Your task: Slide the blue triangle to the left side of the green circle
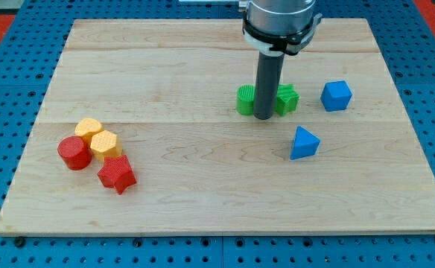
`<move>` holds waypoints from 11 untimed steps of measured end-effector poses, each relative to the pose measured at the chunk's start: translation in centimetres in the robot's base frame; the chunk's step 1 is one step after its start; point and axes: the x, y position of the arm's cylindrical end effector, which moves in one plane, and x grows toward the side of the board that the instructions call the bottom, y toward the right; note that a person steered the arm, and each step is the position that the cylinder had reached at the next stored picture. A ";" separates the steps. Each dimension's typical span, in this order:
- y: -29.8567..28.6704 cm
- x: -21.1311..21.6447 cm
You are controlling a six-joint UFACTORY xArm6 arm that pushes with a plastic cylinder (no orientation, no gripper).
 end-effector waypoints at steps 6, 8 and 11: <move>6.9 9.9; 9.6 8.8; 0.7 8.1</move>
